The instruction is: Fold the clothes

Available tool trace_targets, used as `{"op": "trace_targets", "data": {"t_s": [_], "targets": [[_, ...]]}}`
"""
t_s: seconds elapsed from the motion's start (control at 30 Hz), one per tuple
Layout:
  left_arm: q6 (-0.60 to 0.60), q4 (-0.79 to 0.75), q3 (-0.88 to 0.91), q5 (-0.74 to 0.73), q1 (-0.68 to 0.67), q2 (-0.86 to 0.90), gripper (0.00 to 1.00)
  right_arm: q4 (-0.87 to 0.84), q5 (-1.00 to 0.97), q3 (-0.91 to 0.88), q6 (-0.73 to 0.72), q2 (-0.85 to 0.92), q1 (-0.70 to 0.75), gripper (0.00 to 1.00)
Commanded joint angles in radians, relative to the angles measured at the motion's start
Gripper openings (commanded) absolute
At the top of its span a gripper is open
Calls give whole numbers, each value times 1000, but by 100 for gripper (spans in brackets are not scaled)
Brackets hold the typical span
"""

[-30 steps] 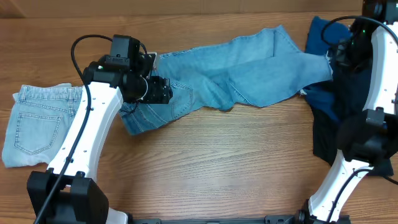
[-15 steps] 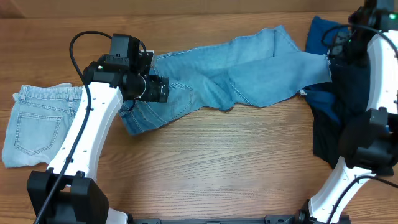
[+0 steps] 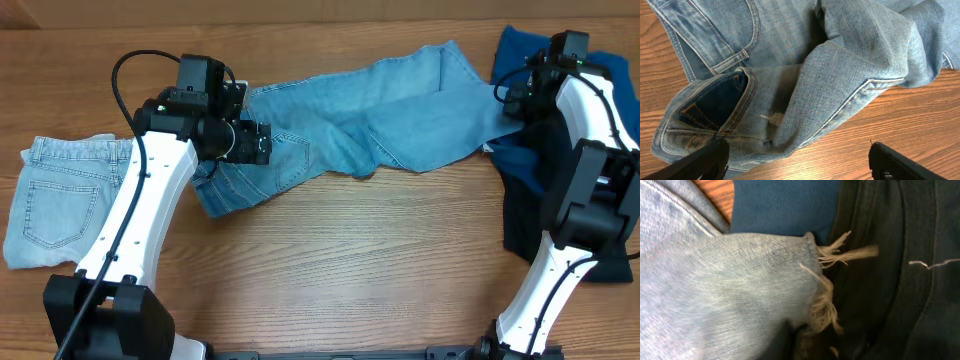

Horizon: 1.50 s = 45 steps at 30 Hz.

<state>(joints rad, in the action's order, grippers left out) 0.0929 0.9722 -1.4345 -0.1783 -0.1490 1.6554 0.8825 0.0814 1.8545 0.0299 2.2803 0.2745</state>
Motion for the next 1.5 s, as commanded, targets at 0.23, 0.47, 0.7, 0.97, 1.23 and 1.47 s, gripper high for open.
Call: {"op": "trace_targets", "data": {"t_s": [0.23,0.47,0.7,0.97,1.23,1.47], "targets": [[-26,10,-2,2,-2,5,4,395,-42,328,-34,-195,3,4],[-27,26,-2,2,-2,5,52,686,-118,324,-34,-214,4,4],[-56,64,-2,6,-2,5,65,668,-436,324,-248,-214,48,4],[-56,63,-2,6,-2,5,66,697,-69,324,-56,-214,54,4],[-184,-91,-2,278,-2,5,88,699,-79,324,-60,-214,54,4],[-535,-121,-2,55,-2,136,74,698,-79,324,-60,-214,54,4]]}}
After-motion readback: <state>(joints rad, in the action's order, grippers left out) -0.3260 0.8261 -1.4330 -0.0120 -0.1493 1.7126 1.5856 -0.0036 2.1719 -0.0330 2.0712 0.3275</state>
